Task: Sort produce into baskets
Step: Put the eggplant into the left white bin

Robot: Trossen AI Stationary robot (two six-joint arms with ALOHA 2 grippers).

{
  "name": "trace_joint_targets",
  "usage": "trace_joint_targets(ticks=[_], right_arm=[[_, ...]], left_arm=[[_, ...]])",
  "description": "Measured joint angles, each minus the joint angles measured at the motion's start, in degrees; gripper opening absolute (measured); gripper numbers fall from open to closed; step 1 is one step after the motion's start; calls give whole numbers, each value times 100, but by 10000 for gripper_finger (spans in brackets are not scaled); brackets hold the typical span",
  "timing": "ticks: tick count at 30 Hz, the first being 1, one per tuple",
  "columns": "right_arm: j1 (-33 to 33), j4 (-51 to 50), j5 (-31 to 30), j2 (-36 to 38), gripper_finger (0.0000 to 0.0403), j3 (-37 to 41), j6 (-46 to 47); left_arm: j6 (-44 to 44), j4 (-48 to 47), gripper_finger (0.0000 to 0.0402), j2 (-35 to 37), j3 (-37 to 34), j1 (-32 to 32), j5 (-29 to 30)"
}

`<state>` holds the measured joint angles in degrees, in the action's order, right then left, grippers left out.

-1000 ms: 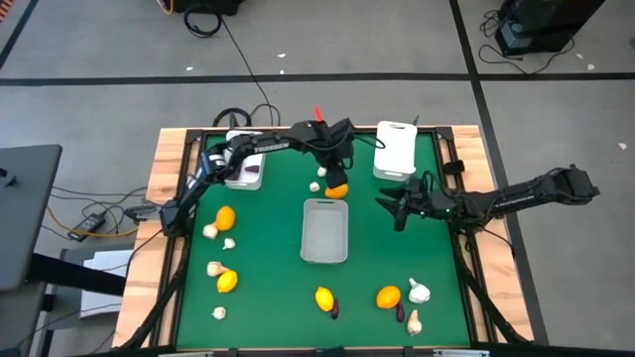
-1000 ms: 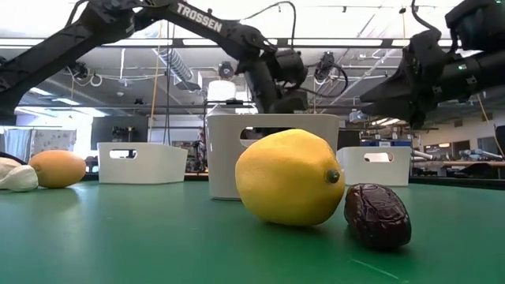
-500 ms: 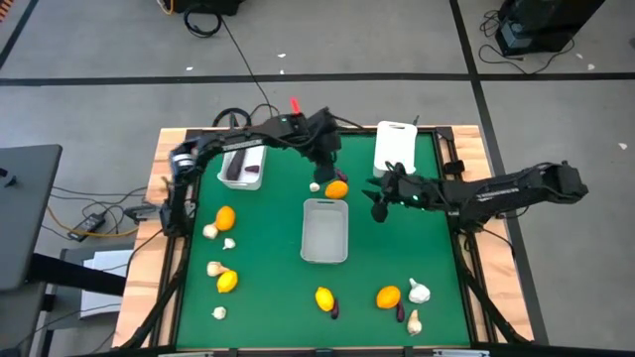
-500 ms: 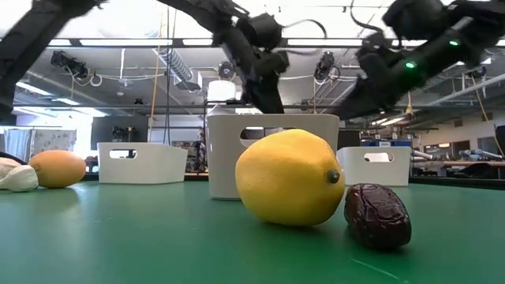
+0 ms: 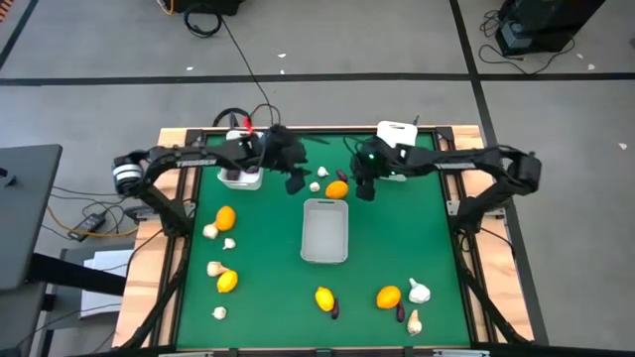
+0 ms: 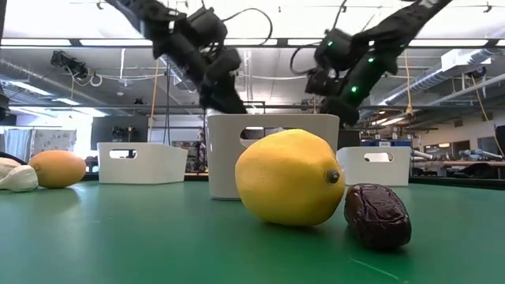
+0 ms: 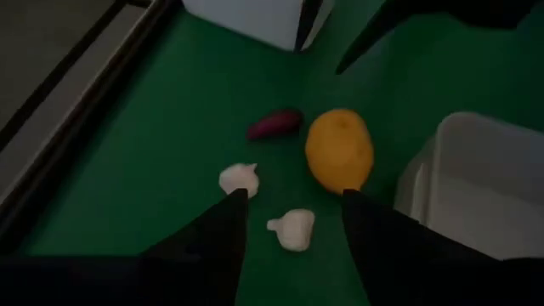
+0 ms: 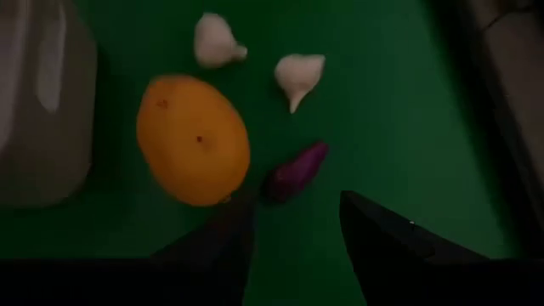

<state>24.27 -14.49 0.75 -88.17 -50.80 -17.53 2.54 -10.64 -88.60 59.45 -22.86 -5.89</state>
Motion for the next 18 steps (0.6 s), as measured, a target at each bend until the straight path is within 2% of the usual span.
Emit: trace_joint_targets(ticks=[8, 18], right_arm=[[32, -783, 125, -969, 185, -922, -575], [151, -1172, 45, -1757, 184, -1525, -838]], left_arm=[[-154, 800, 197, 11, -823, 57, -7], [-151, 1005, 197, 11, -832, 57, 0]])
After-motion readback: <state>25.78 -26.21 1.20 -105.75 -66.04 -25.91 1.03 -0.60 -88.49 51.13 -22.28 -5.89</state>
